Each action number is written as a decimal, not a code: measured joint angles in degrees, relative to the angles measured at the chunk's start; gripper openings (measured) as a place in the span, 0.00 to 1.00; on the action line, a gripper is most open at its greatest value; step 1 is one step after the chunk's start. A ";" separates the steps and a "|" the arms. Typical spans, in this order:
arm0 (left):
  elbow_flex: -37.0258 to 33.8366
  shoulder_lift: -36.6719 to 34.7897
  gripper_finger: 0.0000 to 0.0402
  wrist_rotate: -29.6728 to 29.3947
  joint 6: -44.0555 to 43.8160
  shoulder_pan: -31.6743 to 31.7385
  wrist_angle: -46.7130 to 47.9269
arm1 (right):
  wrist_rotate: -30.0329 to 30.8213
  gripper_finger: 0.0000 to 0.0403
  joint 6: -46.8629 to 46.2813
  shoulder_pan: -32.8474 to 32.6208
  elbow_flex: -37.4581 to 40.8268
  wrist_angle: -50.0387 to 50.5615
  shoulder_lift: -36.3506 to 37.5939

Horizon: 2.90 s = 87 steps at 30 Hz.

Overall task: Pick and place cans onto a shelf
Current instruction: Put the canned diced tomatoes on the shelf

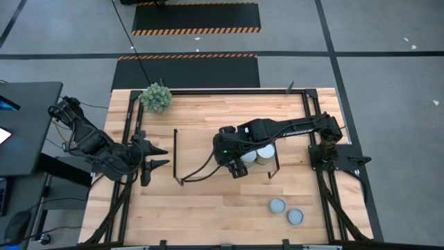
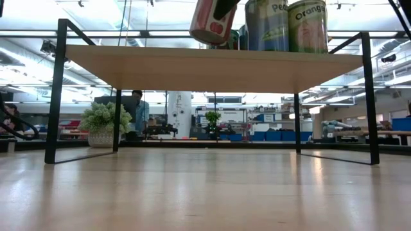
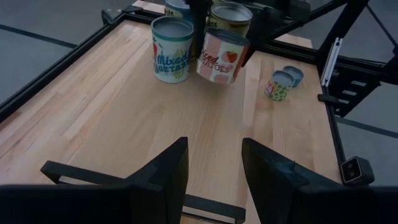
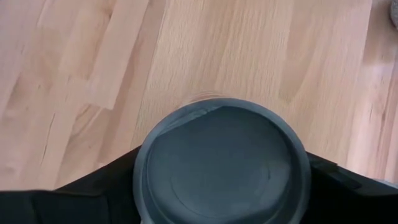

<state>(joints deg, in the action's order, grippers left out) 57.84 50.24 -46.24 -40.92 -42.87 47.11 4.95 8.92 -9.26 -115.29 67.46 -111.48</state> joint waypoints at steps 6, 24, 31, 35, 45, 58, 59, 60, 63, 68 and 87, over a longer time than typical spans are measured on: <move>0.00 0.00 0.39 0.00 0.02 0.00 0.00 | 0.05 0.86 -1.17 0.77 0.01 0.00 0.00; 0.00 0.00 0.39 0.02 0.02 0.00 -0.56 | 2.91 0.87 -2.09 -1.40 0.01 -1.72 -0.02; 0.00 0.00 0.39 0.02 0.03 0.00 -0.56 | 3.00 0.87 -5.36 -1.85 0.01 -2.45 -0.02; 0.00 0.00 0.39 0.02 0.02 0.00 -0.55 | 3.17 0.87 -6.13 -2.50 -1.19 -3.35 -0.07; 0.00 0.00 0.39 0.01 0.09 0.01 -0.56 | 7.95 0.87 -5.77 -4.90 -8.93 -4.20 -0.07; 0.00 0.00 0.39 0.02 0.24 0.00 -0.55 | 5.86 0.87 -7.44 -13.33 -9.12 -9.55 0.04; 0.00 -0.01 0.39 0.02 0.24 0.01 -0.55 | 5.86 0.87 -8.63 -14.20 -8.57 -8.76 0.02; 0.00 0.00 0.39 0.02 0.29 0.00 -0.55 | 5.58 0.87 -9.91 -15.09 -8.09 -7.98 0.02; 0.00 0.00 0.39 0.02 1.12 0.02 -0.55 | 4.03 0.87 -14.57 -17.67 -5.36 -6.22 0.07; 0.00 0.00 0.39 0.02 1.41 0.00 -0.55 | 3.89 0.87 -21.85 -21.31 -0.53 -4.74 0.07; 0.00 5.30 0.37 7.93 2.82 7.36 -8.68 | 7.47 0.87 -27.71 -16.51 -0.72 -5.70 -0.06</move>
<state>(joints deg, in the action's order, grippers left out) 57.84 55.54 -38.31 -38.10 -35.51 38.43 12.42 -18.79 -25.77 -116.01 61.76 -111.54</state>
